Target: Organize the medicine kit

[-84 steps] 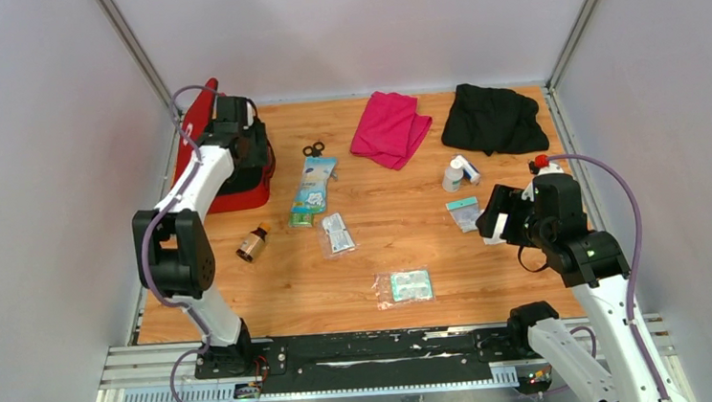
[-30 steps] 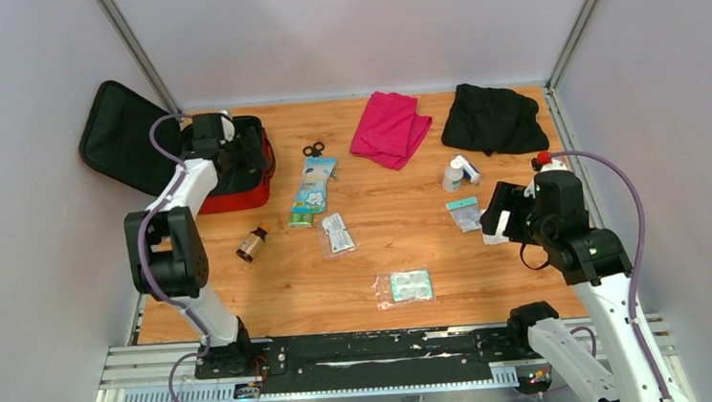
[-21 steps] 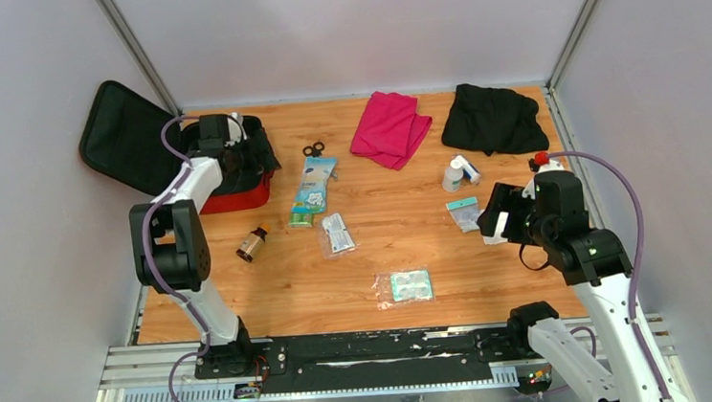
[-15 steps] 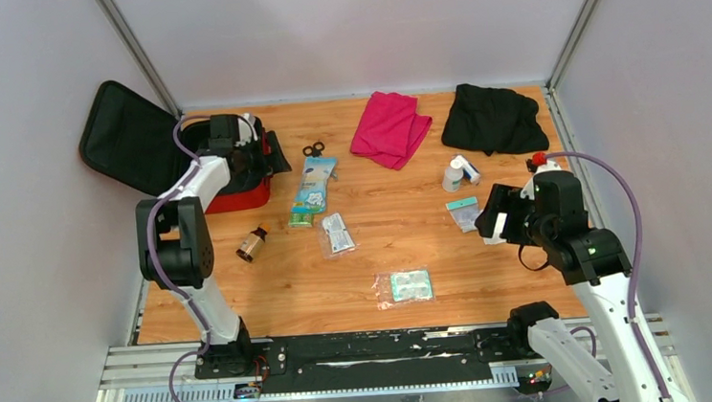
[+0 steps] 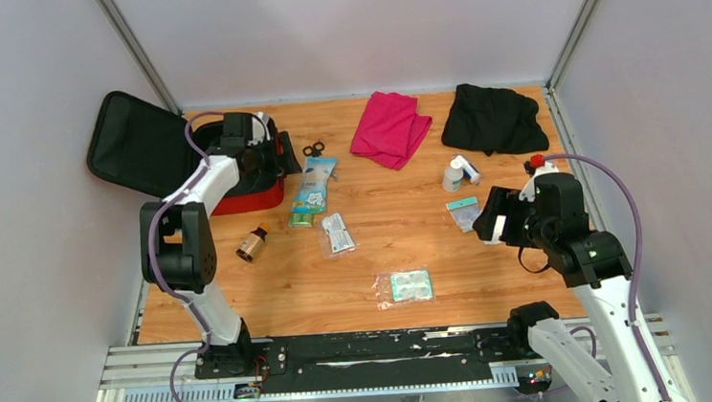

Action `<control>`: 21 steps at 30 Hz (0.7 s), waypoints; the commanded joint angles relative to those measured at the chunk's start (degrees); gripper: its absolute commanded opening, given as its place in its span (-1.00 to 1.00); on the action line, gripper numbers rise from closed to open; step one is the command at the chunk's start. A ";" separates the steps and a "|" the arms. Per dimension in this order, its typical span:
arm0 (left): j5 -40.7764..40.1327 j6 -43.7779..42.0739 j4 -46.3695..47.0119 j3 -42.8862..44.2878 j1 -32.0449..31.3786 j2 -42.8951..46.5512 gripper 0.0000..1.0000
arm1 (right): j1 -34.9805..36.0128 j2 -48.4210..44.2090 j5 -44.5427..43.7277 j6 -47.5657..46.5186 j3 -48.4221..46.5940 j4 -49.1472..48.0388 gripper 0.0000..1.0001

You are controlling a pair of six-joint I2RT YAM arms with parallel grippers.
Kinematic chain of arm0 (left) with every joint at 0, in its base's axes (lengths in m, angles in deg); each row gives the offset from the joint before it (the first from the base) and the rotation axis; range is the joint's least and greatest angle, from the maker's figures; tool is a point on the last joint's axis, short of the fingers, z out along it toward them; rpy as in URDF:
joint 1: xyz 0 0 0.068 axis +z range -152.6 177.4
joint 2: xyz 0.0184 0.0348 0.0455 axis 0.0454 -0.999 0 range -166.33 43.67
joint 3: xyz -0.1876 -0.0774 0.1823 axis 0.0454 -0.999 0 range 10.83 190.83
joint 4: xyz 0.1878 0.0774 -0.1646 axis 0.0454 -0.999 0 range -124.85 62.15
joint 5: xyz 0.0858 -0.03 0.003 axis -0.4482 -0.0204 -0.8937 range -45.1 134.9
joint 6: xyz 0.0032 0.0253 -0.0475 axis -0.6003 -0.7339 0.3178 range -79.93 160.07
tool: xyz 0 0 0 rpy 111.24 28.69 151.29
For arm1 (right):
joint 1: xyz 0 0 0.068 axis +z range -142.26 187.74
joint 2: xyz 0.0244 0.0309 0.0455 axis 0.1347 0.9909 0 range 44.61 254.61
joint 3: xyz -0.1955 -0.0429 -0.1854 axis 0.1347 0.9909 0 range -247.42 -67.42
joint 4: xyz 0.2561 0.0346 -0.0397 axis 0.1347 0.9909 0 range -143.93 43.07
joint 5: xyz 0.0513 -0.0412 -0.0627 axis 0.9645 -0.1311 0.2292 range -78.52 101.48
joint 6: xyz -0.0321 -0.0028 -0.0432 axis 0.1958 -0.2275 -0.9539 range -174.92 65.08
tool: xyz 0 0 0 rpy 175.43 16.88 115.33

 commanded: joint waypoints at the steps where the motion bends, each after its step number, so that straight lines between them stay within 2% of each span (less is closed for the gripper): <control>1: -6.25 -0.55 -1.74 0.55 -0.06 7.45 1.00 | -0.88 -0.65 0.05 -1.35 0.62 0.93 0.73; 9: -18.68 -0.83 -7.87 -7.22 -0.15 25.36 1.00 | -0.92 1.96 0.18 -1.17 1.54 -0.17 0.76; 15: -19.32 1.24 -8.77 -20.18 -0.15 38.64 1.00 | -0.93 4.27 5.40 -0.94 5.66 -5.12 0.77; 21: -19.28 4.29 -9.04 -26.94 -0.15 40.87 1.00 | -0.87 5.10 5.57 -1.99 7.92 -8.37 0.77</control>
